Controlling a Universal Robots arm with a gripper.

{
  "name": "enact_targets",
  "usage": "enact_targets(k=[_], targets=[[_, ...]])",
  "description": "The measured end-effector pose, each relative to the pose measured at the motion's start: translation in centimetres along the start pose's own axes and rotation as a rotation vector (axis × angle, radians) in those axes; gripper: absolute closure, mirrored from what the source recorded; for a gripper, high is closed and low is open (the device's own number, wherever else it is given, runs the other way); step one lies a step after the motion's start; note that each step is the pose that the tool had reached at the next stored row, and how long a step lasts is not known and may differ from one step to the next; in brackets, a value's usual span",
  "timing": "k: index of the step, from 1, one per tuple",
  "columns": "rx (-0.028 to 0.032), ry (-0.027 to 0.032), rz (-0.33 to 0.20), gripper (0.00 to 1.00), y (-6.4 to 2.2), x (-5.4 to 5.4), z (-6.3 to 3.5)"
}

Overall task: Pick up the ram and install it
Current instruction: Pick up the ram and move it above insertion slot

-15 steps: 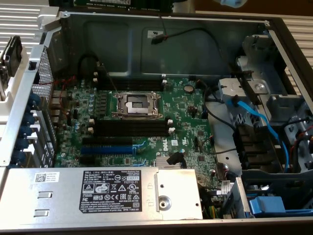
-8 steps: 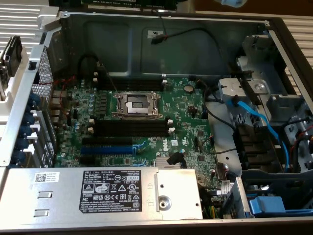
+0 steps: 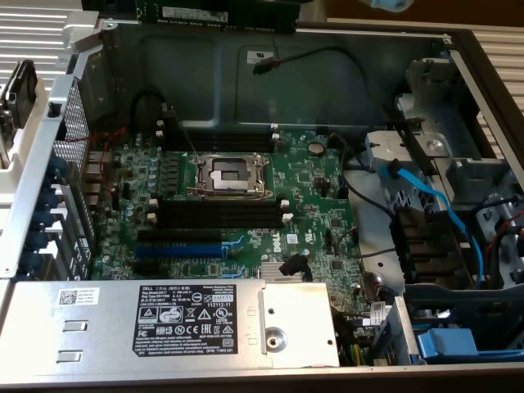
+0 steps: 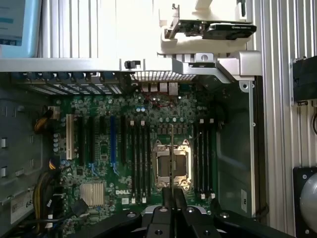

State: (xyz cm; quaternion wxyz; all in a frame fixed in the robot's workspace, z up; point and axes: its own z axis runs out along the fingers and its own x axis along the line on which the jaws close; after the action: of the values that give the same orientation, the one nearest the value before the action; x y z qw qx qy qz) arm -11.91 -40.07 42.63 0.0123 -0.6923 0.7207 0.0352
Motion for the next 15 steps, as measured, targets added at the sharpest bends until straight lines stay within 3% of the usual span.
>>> enact_targets(k=[6, 10, 11, 14, 15], targets=[[0.0013, 0.0006, 0.001, 0.88, -0.3, 0.3, 0.67], [0.0027, 0.0086, 0.001, 0.88, -0.42, 0.1, 1.04], [0.0033, 0.0113, 0.001, 0.88, -0.43, 0.1, 1.12], [0.0078, 0.0306, 0.002, 0.88, -0.41, -0.4, 1.28], [0.01, 0.0343, 0.002, 0.88, -0.41, -0.4, 1.35]])
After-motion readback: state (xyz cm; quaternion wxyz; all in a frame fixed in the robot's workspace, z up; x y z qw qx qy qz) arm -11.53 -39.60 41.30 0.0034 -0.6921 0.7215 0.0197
